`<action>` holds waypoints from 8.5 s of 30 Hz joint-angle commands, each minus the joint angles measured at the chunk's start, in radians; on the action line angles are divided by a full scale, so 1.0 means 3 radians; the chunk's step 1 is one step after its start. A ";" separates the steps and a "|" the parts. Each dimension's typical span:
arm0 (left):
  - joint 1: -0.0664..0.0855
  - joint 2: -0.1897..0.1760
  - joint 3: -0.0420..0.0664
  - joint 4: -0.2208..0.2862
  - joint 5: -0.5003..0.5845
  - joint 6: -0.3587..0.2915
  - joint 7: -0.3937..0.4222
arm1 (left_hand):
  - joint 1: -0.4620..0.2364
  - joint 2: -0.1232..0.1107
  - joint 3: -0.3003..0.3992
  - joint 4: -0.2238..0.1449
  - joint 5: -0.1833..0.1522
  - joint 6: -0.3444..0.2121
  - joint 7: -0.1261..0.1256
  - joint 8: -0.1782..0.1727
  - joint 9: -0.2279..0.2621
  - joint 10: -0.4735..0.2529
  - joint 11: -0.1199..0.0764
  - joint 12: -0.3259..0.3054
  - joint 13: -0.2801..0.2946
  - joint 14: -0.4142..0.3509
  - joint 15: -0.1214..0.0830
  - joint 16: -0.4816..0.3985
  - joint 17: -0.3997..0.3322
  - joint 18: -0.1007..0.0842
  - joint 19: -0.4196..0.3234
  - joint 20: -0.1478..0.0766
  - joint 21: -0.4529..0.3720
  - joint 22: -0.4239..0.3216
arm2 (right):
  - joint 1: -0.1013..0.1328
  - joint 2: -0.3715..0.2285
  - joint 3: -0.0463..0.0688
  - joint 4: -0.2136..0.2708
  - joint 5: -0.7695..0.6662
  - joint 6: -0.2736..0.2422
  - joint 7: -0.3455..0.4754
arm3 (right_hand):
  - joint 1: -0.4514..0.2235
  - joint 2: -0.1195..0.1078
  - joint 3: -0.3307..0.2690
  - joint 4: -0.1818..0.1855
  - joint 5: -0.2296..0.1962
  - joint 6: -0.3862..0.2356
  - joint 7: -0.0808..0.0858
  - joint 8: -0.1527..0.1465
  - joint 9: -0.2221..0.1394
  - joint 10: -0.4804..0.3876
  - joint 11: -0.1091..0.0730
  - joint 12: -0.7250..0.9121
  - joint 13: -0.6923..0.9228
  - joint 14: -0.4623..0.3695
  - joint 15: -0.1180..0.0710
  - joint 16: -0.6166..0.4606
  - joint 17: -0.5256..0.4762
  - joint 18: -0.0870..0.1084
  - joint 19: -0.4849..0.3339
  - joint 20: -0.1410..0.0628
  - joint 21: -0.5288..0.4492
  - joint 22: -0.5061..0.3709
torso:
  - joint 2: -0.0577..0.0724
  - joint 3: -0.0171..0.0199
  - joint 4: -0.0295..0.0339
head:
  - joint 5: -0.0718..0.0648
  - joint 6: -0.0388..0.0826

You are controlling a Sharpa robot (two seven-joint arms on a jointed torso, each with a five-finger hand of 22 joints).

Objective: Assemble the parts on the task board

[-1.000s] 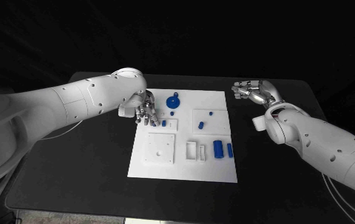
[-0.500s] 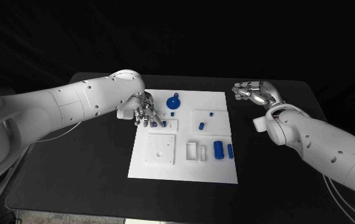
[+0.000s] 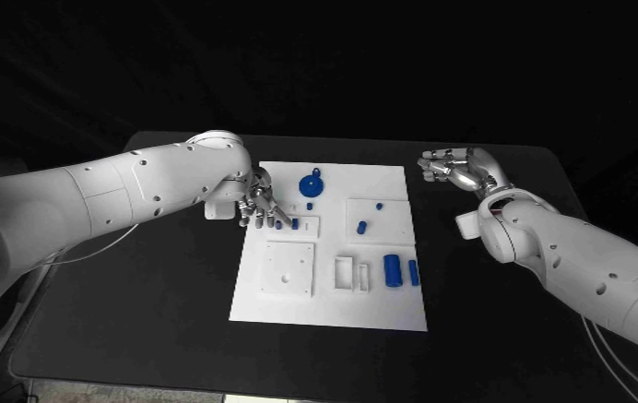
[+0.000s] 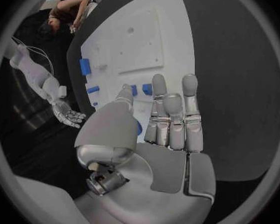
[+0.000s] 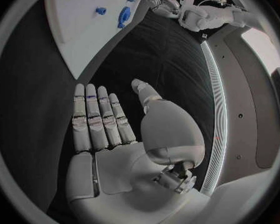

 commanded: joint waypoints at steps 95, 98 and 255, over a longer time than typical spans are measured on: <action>-0.0311 -0.0470 -0.0089 0.0844 -0.0488 -0.1422 0.0080 | 0.0425 0.0032 0.0138 0.0367 0.1554 -0.0727 -0.0088 0.1583 -0.0030 -0.0165 -0.0023 0.0237 0.0000 0.0058 -0.0034 -0.0077 0.0033 0.0048 0.0068 -0.0024 -0.0025 0.0057 | -0.0040 -0.0060 0.0002 0.0035 0.0022 0.0024 0.0044 | -0.0037 0.0007 0.0018 -0.0018 0.0039 -0.0011 0.0000 -0.0017 -0.0002 -0.0020 0.0009 -0.0010 -0.0005 -0.0030 0.0001 -0.0021 -0.0004 0.0063 -0.0021 -0.0011 -0.0004 -0.0004 | 0.0002 -0.0001 0.0000 | -0.0024 0.0014; -0.0311 -0.0474 -0.0089 0.0846 -0.0482 -0.1432 0.0083 | 0.0426 0.0052 0.0135 0.0374 0.1554 -0.0731 -0.0085 0.1574 -0.0043 -0.0167 -0.0022 0.0236 0.0000 0.0058 -0.0034 -0.0078 0.0032 0.0049 0.0069 -0.0024 -0.0026 0.0057 | -0.0040 -0.0060 0.0002 0.0036 0.0022 0.0024 0.0043 | -0.0037 0.0007 0.0018 -0.0018 0.0039 -0.0011 0.0000 -0.0017 -0.0002 -0.0020 0.0009 -0.0010 -0.0005 -0.0030 0.0001 -0.0021 -0.0004 0.0063 -0.0021 -0.0011 -0.0004 -0.0004 | 0.0002 -0.0002 0.0000 | -0.0022 0.0012; -0.0251 -0.0597 0.0002 0.0788 0.2113 0.0279 0.1927 | 0.0312 0.0751 0.0855 -0.0645 0.1427 -0.0355 -0.0019 0.0663 0.0457 -0.0234 0.0034 0.0146 -0.0036 -0.0115 0.0023 -0.0002 -0.0001 0.0068 -0.0125 0.0035 -0.0022 0.0061 | -0.0074 -0.0087 -0.0029 0.1467 -0.2127 0.0926 -0.0167 | 0.0182 -0.0115 0.0204 -0.0526 0.0003 0.0453 -0.0234 -0.0006 0.0011 0.0825 -0.0541 0.2837 0.3397 0.0865 -0.0710 0.2393 0.4151 0.0016 0.0865 -0.0810 0.1996 0.2480 | -0.0039 -0.0016 -0.0003 | -0.0078 0.0225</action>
